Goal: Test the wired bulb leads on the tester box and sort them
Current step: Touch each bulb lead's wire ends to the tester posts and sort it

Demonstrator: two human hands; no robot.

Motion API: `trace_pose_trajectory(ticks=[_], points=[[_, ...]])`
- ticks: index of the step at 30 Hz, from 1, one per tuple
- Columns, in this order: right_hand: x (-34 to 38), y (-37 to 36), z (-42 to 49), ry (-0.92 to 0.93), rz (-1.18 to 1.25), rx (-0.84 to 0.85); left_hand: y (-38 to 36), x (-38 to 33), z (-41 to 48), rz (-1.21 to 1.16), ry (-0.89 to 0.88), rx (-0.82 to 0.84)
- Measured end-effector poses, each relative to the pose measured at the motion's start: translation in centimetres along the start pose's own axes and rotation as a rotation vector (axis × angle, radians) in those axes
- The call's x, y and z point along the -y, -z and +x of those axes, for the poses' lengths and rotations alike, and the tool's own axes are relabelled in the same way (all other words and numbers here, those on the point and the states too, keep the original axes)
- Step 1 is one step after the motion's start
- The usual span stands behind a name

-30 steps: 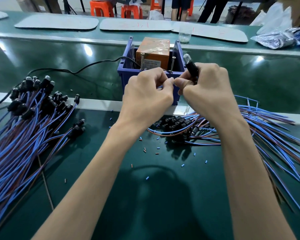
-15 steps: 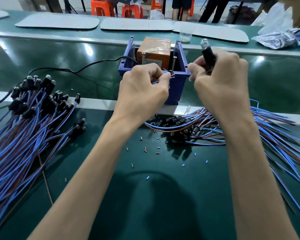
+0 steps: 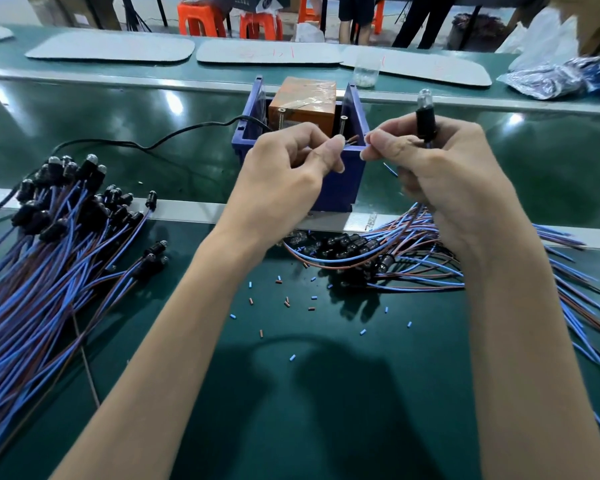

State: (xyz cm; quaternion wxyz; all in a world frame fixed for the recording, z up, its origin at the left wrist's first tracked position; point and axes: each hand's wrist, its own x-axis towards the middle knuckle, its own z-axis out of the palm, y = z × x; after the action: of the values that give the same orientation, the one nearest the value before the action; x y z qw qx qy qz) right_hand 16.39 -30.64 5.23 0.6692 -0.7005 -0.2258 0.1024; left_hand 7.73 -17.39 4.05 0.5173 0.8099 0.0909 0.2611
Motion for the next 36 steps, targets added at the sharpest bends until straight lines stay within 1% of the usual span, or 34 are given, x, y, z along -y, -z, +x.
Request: trace_pose_trajectory(ticks=[3,5,7,11,18,23,29,36], points=[[0.1,0.0,-0.1,0.031,-0.005,0.054,0.4,0.2,0.1,0.026,0.016,0.009],[0.1,-0.2,-0.3,0.018,-0.065,0.123,0.8,0.3,0.3,0.04,0.037,0.017],[0.0,-0.4,-0.5,-0.008,-0.106,0.148,1.1,0.5,0.4,0.051,0.047,0.029],[0.1,-0.8,-0.3,-0.012,-0.044,0.096,1.2,0.4,0.3,0.059,0.045,0.078],[-0.2,-1.0,-0.3,0.029,-0.077,0.121,0.9,0.2,0.1,0.053,0.033,0.121],[-0.4,-1.1,-0.1,0.05,-0.123,0.1,0.8,0.3,0.2,0.073,0.037,0.099],[-0.7,-1.5,0.2,0.092,-0.279,0.028,0.6,0.2,0.1,0.107,0.032,0.092],[-0.9,-2.2,0.3,0.103,-0.338,-0.025,0.3,0.1,0.0,0.122,0.038,0.012]])
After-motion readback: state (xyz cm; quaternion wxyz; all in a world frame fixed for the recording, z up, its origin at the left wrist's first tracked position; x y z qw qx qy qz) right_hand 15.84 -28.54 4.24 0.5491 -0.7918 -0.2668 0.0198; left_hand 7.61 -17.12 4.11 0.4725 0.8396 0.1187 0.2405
